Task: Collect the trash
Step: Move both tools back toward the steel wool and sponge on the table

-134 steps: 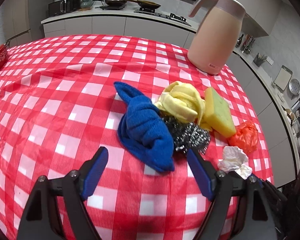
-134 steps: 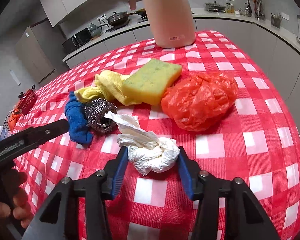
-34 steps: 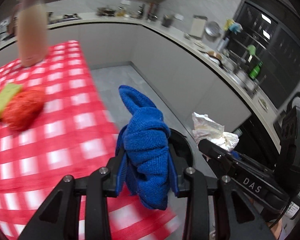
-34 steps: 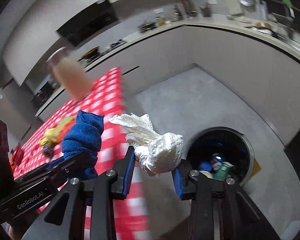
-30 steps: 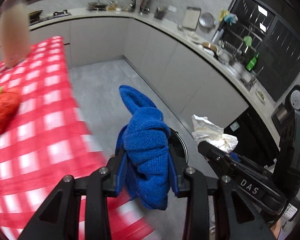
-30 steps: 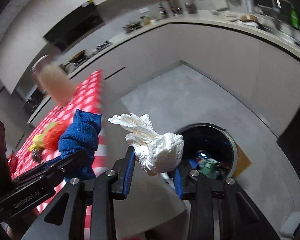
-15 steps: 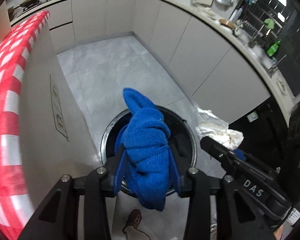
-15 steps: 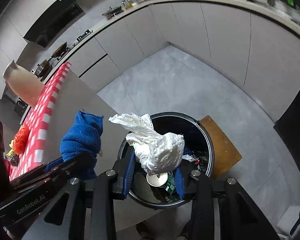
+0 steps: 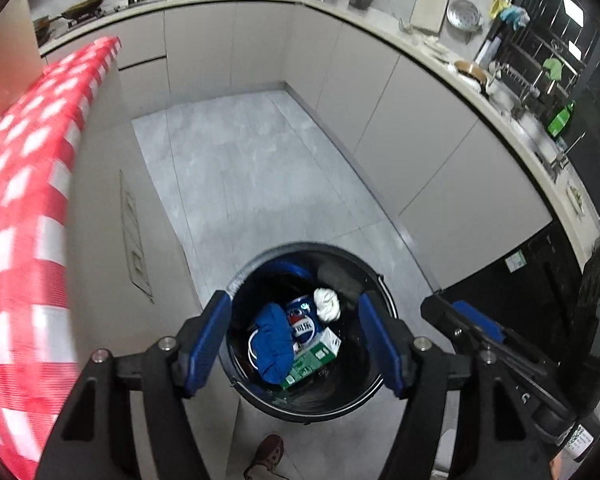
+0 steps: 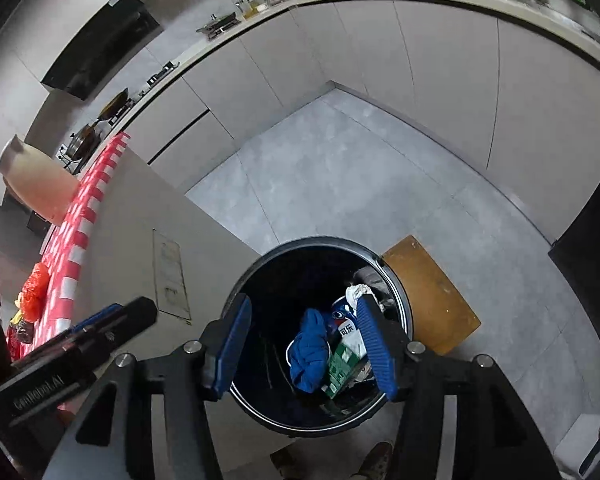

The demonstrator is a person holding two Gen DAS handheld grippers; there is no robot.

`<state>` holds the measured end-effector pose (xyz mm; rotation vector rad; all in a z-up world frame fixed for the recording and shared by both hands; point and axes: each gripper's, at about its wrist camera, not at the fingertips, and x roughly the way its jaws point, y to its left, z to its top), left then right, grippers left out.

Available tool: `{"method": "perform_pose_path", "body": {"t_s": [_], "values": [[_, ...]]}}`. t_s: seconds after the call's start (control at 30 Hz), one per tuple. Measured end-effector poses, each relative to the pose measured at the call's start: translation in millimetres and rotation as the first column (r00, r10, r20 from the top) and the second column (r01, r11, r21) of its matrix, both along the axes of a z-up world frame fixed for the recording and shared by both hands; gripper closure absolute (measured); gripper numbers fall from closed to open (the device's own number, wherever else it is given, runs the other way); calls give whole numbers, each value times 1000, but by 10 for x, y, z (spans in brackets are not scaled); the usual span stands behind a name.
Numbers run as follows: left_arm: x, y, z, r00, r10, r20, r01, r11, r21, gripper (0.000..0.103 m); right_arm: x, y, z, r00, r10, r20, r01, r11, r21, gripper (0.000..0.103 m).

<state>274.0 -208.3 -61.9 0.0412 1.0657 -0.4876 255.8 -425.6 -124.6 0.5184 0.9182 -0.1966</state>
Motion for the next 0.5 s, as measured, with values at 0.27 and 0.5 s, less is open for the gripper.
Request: {"method": "perform_pose_path", "body": {"t_s": [0.27, 0.5], "values": [[-27, 515, 399, 993, 98, 64, -96, 995, -29, 35, -3, 403, 454, 995, 79, 69, -78, 997, -11, 46], [-9, 1334, 580, 966, 241, 98, -239, 970, -35, 35, 202, 1079, 729, 972, 208, 110, -207, 978, -21, 45]]}}
